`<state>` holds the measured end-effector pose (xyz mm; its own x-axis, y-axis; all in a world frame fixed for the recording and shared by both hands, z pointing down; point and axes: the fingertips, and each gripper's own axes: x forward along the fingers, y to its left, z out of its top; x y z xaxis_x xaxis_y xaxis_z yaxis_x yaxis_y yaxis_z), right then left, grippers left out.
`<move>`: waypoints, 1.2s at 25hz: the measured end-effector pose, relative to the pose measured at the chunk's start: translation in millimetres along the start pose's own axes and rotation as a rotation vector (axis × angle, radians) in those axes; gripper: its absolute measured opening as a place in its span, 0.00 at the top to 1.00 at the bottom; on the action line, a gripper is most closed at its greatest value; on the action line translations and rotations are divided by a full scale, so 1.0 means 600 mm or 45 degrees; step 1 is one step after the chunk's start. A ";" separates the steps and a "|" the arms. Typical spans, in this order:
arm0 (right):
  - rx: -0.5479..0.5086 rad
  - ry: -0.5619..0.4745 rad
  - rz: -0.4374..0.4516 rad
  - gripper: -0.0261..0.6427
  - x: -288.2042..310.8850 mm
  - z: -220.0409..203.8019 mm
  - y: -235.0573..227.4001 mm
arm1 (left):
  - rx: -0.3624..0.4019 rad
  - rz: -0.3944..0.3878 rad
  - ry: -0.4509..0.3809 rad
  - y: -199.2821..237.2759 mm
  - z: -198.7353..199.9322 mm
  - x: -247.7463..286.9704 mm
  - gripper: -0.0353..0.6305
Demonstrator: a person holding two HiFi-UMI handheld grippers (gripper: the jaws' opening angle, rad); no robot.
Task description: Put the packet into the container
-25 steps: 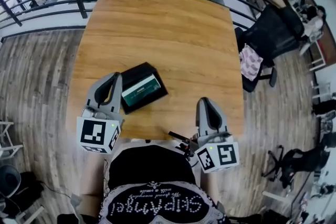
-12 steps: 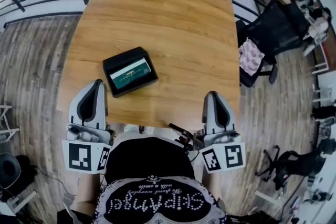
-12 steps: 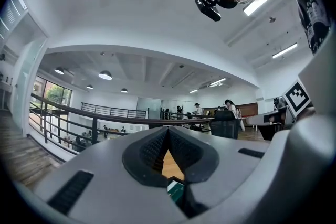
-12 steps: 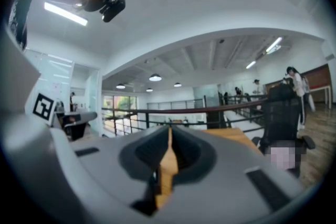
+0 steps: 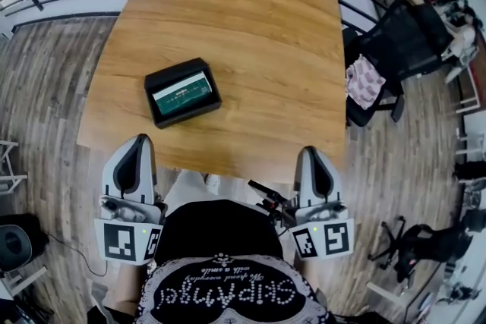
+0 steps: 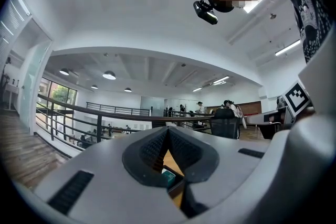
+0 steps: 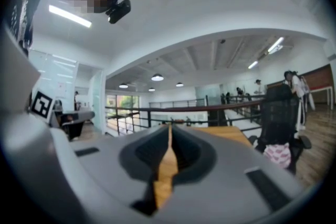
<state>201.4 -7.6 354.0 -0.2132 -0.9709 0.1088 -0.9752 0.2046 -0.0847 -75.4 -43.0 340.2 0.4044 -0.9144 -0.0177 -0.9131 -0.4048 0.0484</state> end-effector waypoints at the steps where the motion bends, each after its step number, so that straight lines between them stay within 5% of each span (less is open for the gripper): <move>1: 0.006 0.003 -0.003 0.90 -0.005 -0.004 -0.003 | -0.002 -0.002 0.009 -0.006 -0.006 -0.005 0.91; 10: 0.075 0.077 -0.066 0.90 -0.041 -0.054 -0.021 | -0.015 -0.108 0.165 -0.053 -0.085 -0.029 0.91; 30: 0.063 0.123 -0.079 0.90 -0.044 -0.073 -0.041 | -0.138 -0.132 0.268 -0.074 -0.127 -0.003 0.90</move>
<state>228.7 18.5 396.4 -0.1592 -0.9646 0.2101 -0.9831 0.1355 -0.1230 -31.8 -23.3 414.1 0.5079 -0.8425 0.1793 -0.8599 -0.4835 0.1640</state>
